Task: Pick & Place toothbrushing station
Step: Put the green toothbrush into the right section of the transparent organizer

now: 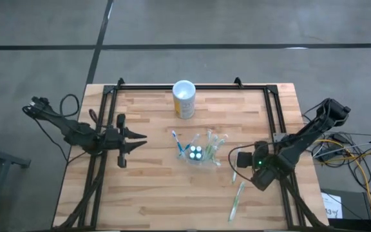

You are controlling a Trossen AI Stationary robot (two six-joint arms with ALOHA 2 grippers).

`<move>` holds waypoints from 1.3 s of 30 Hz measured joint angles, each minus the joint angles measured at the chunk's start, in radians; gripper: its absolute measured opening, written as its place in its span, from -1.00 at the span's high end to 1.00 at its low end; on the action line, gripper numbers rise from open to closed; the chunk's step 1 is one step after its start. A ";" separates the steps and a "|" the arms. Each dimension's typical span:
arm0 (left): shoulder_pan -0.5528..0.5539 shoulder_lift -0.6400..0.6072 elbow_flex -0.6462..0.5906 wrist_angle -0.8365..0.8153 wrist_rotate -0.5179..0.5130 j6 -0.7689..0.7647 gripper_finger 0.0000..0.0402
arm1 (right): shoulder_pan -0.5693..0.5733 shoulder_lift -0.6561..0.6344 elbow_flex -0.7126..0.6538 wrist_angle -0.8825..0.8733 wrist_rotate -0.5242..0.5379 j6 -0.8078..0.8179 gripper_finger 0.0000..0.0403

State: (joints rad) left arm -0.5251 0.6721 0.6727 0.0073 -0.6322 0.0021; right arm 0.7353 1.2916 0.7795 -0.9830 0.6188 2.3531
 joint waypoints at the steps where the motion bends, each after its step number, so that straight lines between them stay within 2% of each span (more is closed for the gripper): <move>1: 0.000 -0.001 -0.016 0.000 -0.005 0.005 0.59 | 0.000 0.003 0.000 0.003 -0.001 0.000 0.72; 5: 0.000 -0.008 -0.076 0.000 -0.006 -0.077 0.59 | -0.003 0.006 0.000 0.004 -0.003 0.000 0.72; 9: 0.000 -0.038 -0.159 0.065 -0.006 -0.079 0.59 | -0.004 0.004 0.000 0.015 -0.010 -0.005 0.72; 12: 0.000 -0.081 -0.246 0.191 0.021 -0.052 0.59 | -0.003 0.007 0.000 0.021 -0.022 -0.009 0.72; 17: 0.000 -0.177 -0.424 0.466 0.165 0.018 0.59 | -0.003 0.006 0.000 0.028 -0.025 -0.027 0.72; 22: 0.000 -0.253 -0.559 0.627 0.180 0.017 0.59 | -0.003 0.006 0.000 0.032 -0.026 -0.027 0.72; 30: 0.000 -0.298 -0.613 0.681 0.188 0.023 0.59 | -0.003 0.006 0.000 0.057 -0.025 -0.027 0.72; 39: 0.000 -0.297 -0.616 0.596 0.190 0.018 0.59 | -0.002 0.006 0.000 0.060 -0.017 -0.027 0.72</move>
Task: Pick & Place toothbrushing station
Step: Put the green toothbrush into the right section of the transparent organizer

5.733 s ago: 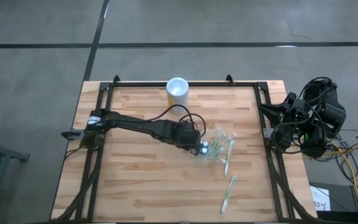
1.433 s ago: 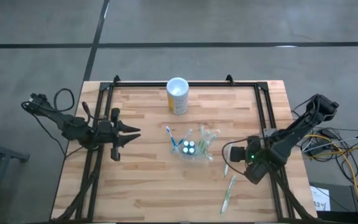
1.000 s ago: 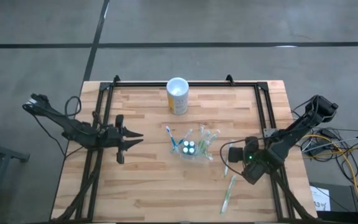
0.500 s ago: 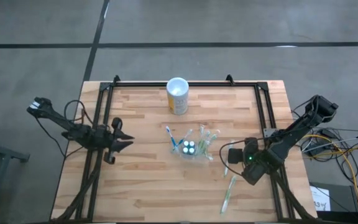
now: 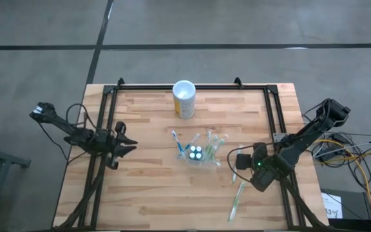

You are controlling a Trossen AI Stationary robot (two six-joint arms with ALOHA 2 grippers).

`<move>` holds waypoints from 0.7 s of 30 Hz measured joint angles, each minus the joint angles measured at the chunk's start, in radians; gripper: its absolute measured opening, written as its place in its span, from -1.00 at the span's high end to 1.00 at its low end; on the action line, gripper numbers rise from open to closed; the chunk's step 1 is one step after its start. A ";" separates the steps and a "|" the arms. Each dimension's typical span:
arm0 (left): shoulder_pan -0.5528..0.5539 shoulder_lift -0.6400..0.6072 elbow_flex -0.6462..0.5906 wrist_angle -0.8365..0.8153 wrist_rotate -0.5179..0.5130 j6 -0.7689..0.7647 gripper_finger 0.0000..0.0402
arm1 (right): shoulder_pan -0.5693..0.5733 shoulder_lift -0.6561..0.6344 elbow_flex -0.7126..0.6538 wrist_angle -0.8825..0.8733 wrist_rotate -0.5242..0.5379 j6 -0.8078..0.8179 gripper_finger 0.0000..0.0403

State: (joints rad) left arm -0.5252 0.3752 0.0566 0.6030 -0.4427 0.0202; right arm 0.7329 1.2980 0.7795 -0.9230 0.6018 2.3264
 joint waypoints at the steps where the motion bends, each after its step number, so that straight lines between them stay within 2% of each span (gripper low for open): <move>1: 0.000 0.000 0.000 -0.007 0.000 -0.001 0.59 | 0.000 0.000 0.000 0.002 0.000 0.000 0.72; 10: 0.000 0.001 -0.013 -0.024 0.000 -0.002 0.59 | 0.000 0.002 0.000 0.043 0.002 -0.046 0.72; 21: 0.000 0.001 -0.013 -0.024 0.000 -0.002 0.59 | -0.004 0.006 0.000 0.032 0.001 -0.030 0.72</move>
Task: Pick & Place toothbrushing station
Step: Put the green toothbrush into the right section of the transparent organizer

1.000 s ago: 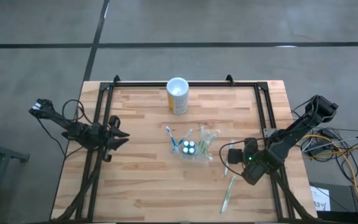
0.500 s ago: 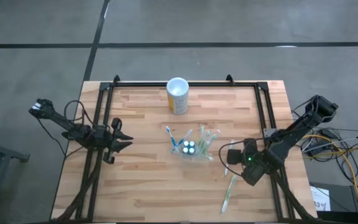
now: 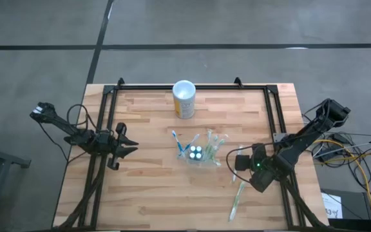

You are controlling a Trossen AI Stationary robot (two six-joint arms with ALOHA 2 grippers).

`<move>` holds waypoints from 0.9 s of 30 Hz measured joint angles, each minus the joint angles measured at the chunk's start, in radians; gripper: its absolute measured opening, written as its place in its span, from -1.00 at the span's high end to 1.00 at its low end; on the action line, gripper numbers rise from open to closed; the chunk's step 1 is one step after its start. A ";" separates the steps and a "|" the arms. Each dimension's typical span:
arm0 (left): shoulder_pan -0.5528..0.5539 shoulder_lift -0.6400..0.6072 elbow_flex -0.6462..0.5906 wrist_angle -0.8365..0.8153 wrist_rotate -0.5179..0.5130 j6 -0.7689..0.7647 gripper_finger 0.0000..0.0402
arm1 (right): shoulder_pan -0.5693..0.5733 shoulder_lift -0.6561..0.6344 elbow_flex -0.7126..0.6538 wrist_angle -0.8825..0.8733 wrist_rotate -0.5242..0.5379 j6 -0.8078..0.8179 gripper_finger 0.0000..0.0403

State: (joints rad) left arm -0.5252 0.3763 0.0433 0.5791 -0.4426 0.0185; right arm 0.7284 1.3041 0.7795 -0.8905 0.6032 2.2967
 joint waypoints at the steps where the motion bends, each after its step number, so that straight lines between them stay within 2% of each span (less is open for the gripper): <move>1: 0.000 0.000 0.000 0.000 0.000 0.000 0.59 | 0.000 0.000 0.000 0.000 -0.006 0.000 0.71; 6: 0.000 0.000 0.000 0.000 0.000 0.000 0.59 | -0.020 0.010 0.000 -0.001 -0.009 0.037 0.56; 14: 0.000 0.000 0.000 0.000 0.000 0.000 0.59 | -0.136 0.069 0.000 0.032 -0.027 0.148 0.28; 19: 0.000 0.000 0.000 -0.004 0.000 0.000 0.59 | -0.220 0.118 0.000 0.029 -0.155 0.157 0.30; 27: 0.000 0.000 0.000 -0.004 0.000 0.000 0.59 | -0.285 0.111 0.000 -0.031 -0.090 0.171 0.45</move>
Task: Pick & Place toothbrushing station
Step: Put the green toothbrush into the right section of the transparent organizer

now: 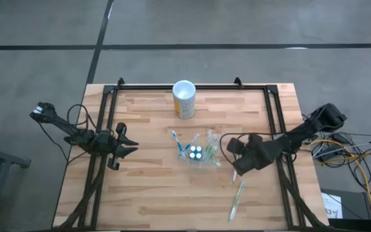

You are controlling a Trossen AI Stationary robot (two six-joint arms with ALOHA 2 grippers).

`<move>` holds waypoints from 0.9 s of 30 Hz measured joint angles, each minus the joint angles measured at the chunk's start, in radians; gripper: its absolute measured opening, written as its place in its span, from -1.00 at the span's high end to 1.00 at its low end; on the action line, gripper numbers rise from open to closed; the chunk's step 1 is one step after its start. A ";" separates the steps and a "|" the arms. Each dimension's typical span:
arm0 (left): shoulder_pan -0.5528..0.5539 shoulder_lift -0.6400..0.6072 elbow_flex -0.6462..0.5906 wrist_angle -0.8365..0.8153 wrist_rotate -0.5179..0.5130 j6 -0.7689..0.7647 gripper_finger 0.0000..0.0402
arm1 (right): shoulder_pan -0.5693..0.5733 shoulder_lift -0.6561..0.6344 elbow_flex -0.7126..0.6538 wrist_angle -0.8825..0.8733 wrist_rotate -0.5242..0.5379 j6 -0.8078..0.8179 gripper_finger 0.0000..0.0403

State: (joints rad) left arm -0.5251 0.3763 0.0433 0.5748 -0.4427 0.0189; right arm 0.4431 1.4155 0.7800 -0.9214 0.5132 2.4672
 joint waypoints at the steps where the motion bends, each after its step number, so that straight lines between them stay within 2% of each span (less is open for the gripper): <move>1: 0.000 0.000 0.000 -0.001 0.000 0.000 0.59 | -0.003 0.000 0.000 -0.014 0.004 0.000 0.46; 4: 0.000 0.000 0.000 -0.001 0.000 0.000 0.59 | -0.004 -0.017 0.000 -0.046 -0.010 0.002 0.50; 9: 0.000 0.000 0.000 -0.003 0.000 0.000 0.59 | -0.003 -0.035 0.000 -0.099 -0.125 0.003 0.51; 13: 0.000 0.000 0.000 -0.008 0.000 0.000 0.59 | 0.005 -0.035 -0.002 -0.138 -0.129 -0.001 0.53; 18: 0.000 0.000 0.000 -0.009 0.000 0.000 0.59 | 0.005 -0.036 -0.035 -0.117 -0.103 -0.040 0.59; 27: 0.000 0.000 0.000 -0.009 0.000 0.000 0.59 | 0.044 -0.046 -0.178 0.145 0.022 -0.043 0.65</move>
State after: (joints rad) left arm -0.5251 0.3763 0.0433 0.5659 -0.4427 0.0189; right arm 0.4869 1.3694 0.6025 -0.7762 0.5352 2.4243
